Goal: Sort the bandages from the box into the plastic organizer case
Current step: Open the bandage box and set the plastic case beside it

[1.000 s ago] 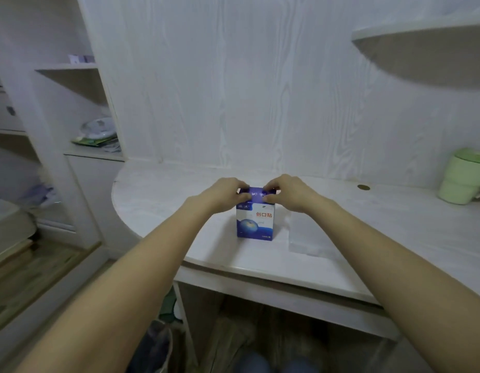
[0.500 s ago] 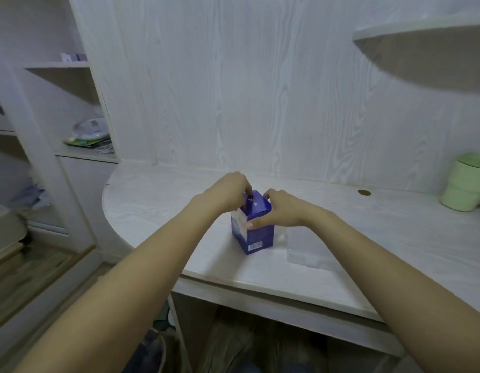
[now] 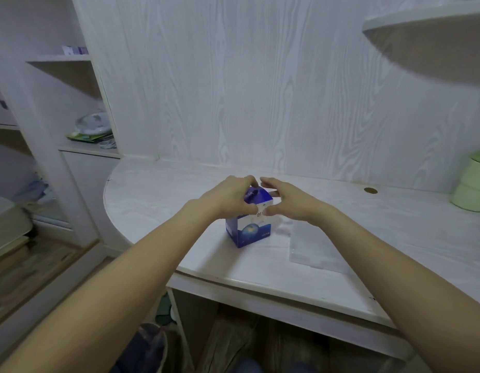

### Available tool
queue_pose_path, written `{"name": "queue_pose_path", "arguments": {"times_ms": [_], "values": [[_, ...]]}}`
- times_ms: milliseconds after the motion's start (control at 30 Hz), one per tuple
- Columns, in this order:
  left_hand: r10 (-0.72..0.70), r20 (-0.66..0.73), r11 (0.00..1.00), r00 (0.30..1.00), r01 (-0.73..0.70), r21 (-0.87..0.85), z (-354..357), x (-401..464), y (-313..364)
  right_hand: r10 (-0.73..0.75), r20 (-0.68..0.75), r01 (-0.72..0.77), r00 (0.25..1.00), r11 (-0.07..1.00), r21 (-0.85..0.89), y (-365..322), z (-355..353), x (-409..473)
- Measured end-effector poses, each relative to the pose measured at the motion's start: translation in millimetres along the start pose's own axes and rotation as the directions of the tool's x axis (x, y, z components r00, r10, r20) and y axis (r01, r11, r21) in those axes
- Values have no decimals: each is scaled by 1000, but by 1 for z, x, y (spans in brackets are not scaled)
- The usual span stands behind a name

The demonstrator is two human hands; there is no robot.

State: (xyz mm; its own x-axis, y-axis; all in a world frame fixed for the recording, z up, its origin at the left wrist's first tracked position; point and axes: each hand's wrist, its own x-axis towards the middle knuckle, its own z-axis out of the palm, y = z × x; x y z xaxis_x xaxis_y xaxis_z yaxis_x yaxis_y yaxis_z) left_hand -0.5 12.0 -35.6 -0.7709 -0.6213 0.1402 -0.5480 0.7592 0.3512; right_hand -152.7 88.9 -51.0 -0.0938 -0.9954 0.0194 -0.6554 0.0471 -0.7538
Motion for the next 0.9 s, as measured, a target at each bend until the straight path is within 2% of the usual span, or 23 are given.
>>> {"name": "queue_pose_path", "arguments": {"times_ms": [133,267,400,467,633,700,733,800,833,867,900], "values": [[34,0,997,999,-34,68,3,-1,-2,-54,-59,53,997,998,-33,7,5,8],[73,11,987,997,-73,142,0,-3,-3,-48,-139,39,989,997,-62,12,8,11],[116,27,977,993,-119,179,-4,-3,-3,-49,-87,35,995,986,-162,3,2,13],[119,-11,985,993,-117,129,-9,-2,-5,-40,-58,29,997,984,-175,-1,-1,13],[37,-11,999,999,-36,38,-28,4,-12,25,-19,-28,1000,983,-182,-10,-4,8],[-31,-160,998,987,22,-59,-25,5,-13,46,-26,-49,999,993,-104,-12,-3,6],[-72,-295,995,953,50,-85,-21,5,-13,58,-27,-60,998,996,-64,-12,-1,5],[-123,-538,992,834,115,-49,-13,3,-12,78,-25,-78,997,997,-2,-15,4,4],[-133,-599,990,790,132,-45,-10,2,-11,92,-22,-92,995,995,29,-17,5,4],[-136,-604,990,785,125,-60,-10,0,-8,113,-27,-111,993,992,65,-20,7,3],[-124,-564,992,816,99,-76,-8,-1,-7,137,-42,-133,990,986,101,-22,8,2]]}}
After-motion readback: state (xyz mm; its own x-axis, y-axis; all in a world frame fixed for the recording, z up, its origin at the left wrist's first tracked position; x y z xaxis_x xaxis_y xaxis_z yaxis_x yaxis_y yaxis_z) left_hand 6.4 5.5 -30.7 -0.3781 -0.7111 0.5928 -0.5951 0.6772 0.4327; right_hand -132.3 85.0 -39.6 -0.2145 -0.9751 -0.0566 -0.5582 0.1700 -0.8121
